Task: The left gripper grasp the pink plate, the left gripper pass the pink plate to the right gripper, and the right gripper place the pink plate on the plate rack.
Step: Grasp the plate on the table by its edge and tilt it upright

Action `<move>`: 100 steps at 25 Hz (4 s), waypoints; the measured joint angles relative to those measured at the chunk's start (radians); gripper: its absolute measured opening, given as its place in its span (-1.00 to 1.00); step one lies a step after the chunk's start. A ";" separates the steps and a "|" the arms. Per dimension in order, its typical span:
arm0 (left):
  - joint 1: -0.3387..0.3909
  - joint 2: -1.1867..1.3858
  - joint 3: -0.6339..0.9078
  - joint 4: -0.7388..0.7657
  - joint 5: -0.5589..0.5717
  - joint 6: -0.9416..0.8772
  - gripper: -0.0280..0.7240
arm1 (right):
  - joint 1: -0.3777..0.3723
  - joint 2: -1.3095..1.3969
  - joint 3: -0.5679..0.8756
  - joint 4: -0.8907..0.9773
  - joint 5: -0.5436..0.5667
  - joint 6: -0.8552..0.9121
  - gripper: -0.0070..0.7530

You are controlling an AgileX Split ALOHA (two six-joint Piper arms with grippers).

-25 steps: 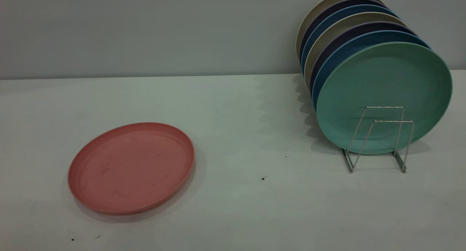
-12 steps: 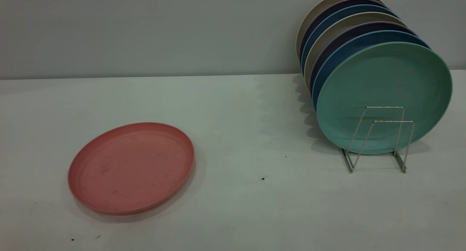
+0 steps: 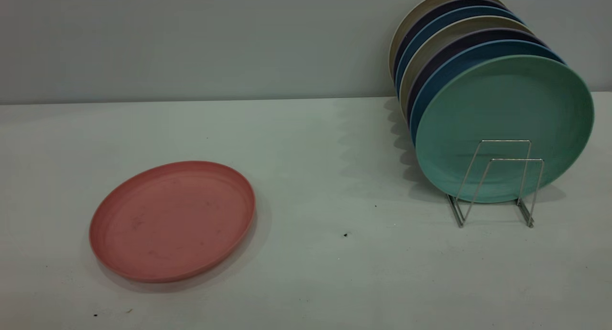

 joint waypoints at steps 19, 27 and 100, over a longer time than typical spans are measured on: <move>0.000 1.043 -0.004 -0.581 -0.588 0.362 0.55 | 0.000 0.771 -0.008 0.727 -0.503 -0.714 0.18; 0.016 1.522 -0.047 -1.100 -0.667 0.891 0.55 | 0.000 0.969 -0.008 0.972 -0.535 -0.960 0.18; 0.248 2.246 -0.298 -1.762 -0.451 1.606 -0.89 | 0.000 1.256 -0.009 1.288 -0.501 -1.113 0.18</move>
